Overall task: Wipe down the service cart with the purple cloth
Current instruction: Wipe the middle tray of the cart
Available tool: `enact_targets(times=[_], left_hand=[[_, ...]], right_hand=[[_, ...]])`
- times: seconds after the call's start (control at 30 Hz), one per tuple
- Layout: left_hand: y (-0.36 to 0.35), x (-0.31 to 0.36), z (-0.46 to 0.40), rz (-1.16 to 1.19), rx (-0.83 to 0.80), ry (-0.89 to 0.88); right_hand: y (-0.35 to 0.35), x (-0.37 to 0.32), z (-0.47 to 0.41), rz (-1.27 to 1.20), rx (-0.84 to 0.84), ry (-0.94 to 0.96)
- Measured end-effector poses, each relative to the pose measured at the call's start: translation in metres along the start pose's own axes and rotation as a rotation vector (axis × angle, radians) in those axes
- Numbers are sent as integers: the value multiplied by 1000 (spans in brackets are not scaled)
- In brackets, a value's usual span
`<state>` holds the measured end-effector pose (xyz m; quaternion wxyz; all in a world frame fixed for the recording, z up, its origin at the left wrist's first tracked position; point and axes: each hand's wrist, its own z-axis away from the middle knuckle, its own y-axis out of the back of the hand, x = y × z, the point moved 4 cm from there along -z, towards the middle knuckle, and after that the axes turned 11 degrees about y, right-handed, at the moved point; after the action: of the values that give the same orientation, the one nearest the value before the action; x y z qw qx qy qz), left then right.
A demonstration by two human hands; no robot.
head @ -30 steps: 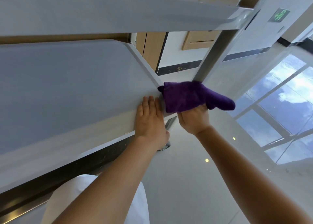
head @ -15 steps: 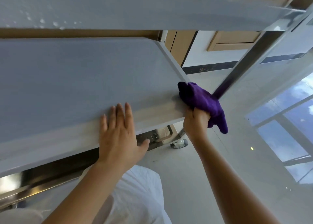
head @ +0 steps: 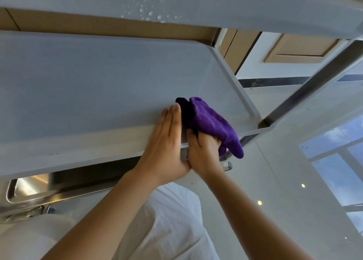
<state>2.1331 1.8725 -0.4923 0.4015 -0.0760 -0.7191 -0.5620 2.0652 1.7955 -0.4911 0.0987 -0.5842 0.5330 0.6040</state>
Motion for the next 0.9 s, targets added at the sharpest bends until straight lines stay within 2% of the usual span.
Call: enact_targets(times=[0.07, 0.13, 0.2, 0.27, 0.3, 0.4, 0.47, 0.6, 0.73, 0.9], left_hand=[[4, -1, 2, 69, 14, -52], [10, -4, 3, 130, 16, -32], [16, -9, 9, 86, -3, 9], [25, -22, 20, -91, 41, 56], [29, -30, 26, -187, 70, 80], [43, -51, 44, -373, 130, 172], [49, -62, 50, -458, 148, 236], [52, -69, 57, -497, 150, 321], [55, -70, 60, -245, 135, 287], [60, -70, 65, -18, 109, 240]], right_hand=[[-6, -14, 7, -219, -202, -18], [2, -22, 7, -385, -401, -125], [14, -18, -3, -388, -546, -153], [27, -13, -19, -196, -620, -52], [32, -11, -26, -26, -647, 46], [41, -1, -39, 690, -761, 402], [40, 8, -43, 857, -785, 473], [27, 23, -35, 841, -726, 504], [7, 16, -26, 888, -634, 597], [-33, -15, -12, 884, -675, 624]])
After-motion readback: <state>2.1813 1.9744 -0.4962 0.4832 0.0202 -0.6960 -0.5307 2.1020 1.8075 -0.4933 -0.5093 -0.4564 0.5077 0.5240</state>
